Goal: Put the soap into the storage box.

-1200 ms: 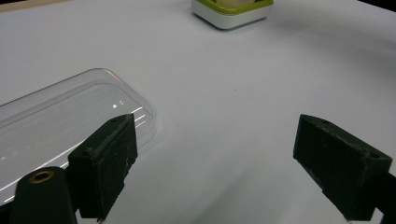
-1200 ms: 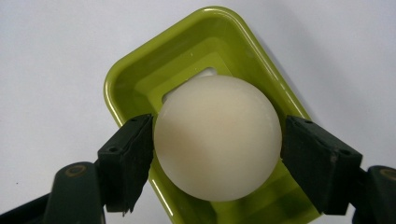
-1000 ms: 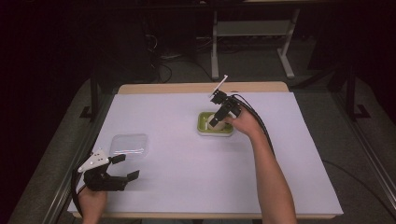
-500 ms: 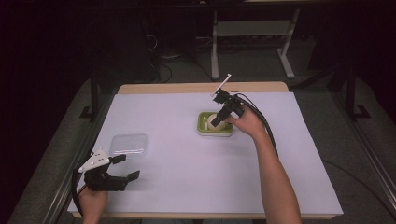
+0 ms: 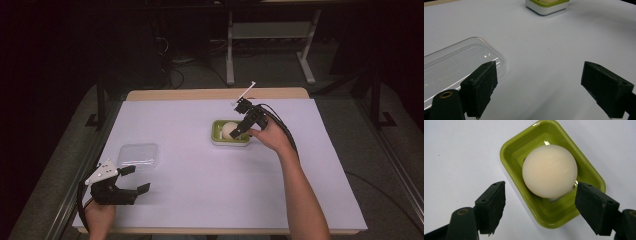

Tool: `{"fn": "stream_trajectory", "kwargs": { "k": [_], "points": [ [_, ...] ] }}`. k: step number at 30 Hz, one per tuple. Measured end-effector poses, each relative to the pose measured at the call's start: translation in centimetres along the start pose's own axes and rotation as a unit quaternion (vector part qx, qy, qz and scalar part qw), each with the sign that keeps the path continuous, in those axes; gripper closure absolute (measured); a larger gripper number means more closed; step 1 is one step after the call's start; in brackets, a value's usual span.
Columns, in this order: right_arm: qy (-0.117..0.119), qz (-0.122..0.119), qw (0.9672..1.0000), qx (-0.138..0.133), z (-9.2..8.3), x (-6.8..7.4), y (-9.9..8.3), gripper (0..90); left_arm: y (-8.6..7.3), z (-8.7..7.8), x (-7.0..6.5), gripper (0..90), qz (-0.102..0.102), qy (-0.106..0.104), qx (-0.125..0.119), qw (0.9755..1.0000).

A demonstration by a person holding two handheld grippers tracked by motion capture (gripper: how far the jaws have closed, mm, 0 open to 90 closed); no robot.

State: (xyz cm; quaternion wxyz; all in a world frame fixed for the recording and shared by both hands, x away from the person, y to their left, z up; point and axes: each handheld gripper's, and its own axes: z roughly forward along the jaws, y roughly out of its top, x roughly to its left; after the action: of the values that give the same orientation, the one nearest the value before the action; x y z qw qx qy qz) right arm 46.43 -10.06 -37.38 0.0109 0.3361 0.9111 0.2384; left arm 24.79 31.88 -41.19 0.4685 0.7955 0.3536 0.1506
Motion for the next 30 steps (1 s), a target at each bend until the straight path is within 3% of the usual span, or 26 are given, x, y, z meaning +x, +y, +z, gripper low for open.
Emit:
{"fn": "stream_trajectory", "kwargs": {
  "k": [30],
  "points": [
    [0.015, 0.005, 0.9996, -0.022, -1.2, 1.3, -3.0, 22.7, 0.1, 0.1, -0.2, 13.0, 0.005, 0.001, 0.002, 1.0000]
  ]
}}
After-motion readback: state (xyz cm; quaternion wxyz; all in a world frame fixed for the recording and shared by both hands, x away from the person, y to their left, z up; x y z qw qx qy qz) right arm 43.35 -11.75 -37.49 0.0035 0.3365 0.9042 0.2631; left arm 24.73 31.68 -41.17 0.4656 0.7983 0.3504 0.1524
